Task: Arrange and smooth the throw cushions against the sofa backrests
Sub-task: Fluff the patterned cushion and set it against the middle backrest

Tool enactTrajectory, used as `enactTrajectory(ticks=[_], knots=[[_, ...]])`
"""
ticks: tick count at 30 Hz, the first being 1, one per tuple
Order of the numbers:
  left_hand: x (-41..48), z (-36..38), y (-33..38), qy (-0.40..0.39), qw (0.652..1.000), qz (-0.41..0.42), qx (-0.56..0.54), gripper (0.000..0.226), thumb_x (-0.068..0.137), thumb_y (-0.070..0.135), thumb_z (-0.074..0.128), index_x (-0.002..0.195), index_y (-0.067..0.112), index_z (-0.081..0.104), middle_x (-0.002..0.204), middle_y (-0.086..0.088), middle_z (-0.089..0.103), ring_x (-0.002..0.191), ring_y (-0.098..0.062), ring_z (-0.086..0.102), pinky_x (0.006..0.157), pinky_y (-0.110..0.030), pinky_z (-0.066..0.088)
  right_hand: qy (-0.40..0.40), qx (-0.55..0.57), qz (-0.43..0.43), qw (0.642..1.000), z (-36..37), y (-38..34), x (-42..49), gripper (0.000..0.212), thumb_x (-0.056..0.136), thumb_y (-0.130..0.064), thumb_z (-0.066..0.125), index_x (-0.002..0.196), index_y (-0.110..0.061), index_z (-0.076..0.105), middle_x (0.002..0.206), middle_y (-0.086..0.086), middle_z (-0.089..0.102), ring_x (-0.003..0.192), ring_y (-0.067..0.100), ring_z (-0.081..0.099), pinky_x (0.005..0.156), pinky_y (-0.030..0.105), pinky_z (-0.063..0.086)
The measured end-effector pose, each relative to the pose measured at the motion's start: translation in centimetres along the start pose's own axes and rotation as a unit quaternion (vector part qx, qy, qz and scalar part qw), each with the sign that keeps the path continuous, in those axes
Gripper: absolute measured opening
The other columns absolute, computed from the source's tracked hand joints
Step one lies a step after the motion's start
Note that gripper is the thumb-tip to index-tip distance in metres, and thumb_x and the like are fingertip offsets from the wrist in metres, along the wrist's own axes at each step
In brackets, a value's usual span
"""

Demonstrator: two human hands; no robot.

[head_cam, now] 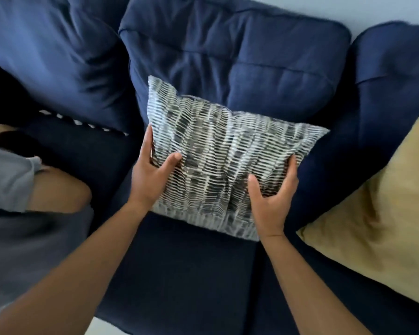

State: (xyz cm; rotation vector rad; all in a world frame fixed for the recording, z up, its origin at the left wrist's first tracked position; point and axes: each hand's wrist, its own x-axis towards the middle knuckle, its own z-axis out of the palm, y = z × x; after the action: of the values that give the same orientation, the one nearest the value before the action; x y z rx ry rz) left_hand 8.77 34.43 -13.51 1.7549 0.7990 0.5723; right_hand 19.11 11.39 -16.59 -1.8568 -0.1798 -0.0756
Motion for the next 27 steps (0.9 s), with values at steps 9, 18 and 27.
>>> enactTrajectory(ticks=[9,18,27], knots=[[5.4,2.4,-2.5,-0.126,0.985,-0.103,0.058,0.094,0.085,0.07,0.059,0.154,0.056,-0.002,0.164,0.009,0.029,0.15,-0.016,0.028,0.117,-0.051,0.035,-0.129,-0.085,0.046,0.987,-0.7,3.1,3.4,0.088,0.091,-0.057,0.061,0.156,-0.048,0.002,0.164,-0.02,0.014,0.137,-0.018,0.017,0.106,0.019,0.027],[7.0,2.8,1.2,-0.079,0.989,-0.094,0.083,0.086,0.084,0.072,0.059,0.156,0.051,0.016,0.16,0.006,0.037,0.143,-0.019,0.041,0.114,-0.046,0.039,-0.067,-0.007,0.144,0.987,-2.5,-0.1,8.4,0.076,0.098,-0.044,0.059,0.159,-0.027,0.018,0.158,0.005,0.036,0.133,0.02,0.049,0.103,0.035,0.043],[13.7,4.2,3.2,-0.044,0.981,-0.187,-0.035,0.099,0.09,0.057,0.066,0.162,0.031,0.003,0.167,-0.002,0.022,0.149,-0.024,0.029,0.117,-0.041,0.031,0.027,0.043,0.238,0.97,0.5,-3.0,13.6,0.063,0.097,-0.037,0.062,0.15,-0.01,0.041,0.146,0.012,0.054,0.13,0.026,0.055,0.109,0.04,0.043]])
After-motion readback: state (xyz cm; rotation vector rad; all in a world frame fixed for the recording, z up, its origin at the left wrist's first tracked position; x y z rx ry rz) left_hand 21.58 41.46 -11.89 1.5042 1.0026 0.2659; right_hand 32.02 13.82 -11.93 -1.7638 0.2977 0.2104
